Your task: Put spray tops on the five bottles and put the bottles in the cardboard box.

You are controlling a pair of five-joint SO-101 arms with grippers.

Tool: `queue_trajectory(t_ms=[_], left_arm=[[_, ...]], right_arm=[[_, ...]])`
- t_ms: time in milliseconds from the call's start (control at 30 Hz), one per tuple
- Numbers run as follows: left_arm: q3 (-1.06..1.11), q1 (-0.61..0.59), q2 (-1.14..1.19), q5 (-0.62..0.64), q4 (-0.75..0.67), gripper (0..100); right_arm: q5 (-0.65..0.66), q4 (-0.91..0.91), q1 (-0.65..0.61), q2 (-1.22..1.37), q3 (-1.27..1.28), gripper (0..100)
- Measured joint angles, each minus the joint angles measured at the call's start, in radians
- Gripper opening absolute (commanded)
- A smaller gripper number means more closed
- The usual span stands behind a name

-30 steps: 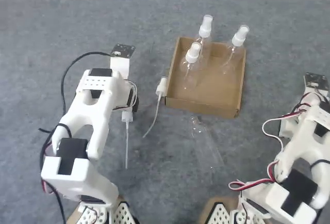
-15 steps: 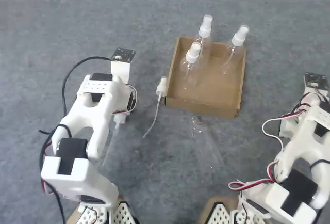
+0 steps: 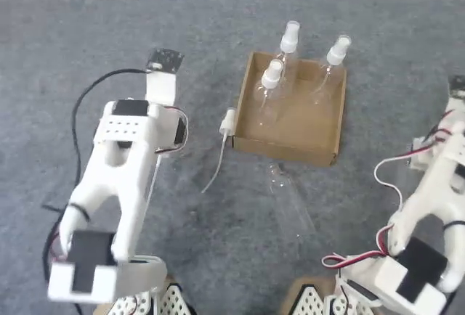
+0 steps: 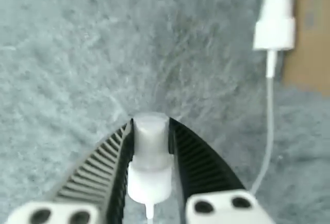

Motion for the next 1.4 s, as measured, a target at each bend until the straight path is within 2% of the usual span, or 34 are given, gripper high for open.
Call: queue_trajectory(t_ms=[167,267,567,733,933,1067,1233,1400], left_arm=[[0.097,0.041,-0.126,0.011,0.0,1],[0.155,0.044,-0.172,0.011,-0.026,1],[0.221,0.052,-0.193,0.014,-0.094,1],[0.221,0.051,-0.195,0.015,-0.094,1],[0.221,0.051,-0.195,0.015,-0.094,1],[0.221,0.051,-0.195,0.015,-0.094,1],[0.221,0.051,-0.199,0.015,-0.094,1],[0.222,0.051,-0.27,0.015,-0.094,1]], right_arm=[[0.002,0.094,-0.074,0.14,-0.141,29.2],[-0.043,0.144,-0.1,0.255,-0.232,29.2],[-0.135,0.229,-0.195,0.377,-0.347,28.9],[-0.169,0.219,-0.209,0.448,-0.35,18.8],[-0.169,0.167,-0.187,0.506,-0.356,11.3],[-0.104,0.164,-0.153,0.506,-0.384,0.6],[0.008,0.21,-0.132,0.47,-0.425,0.6],[0.041,0.232,-0.13,0.256,-0.404,0.6]])
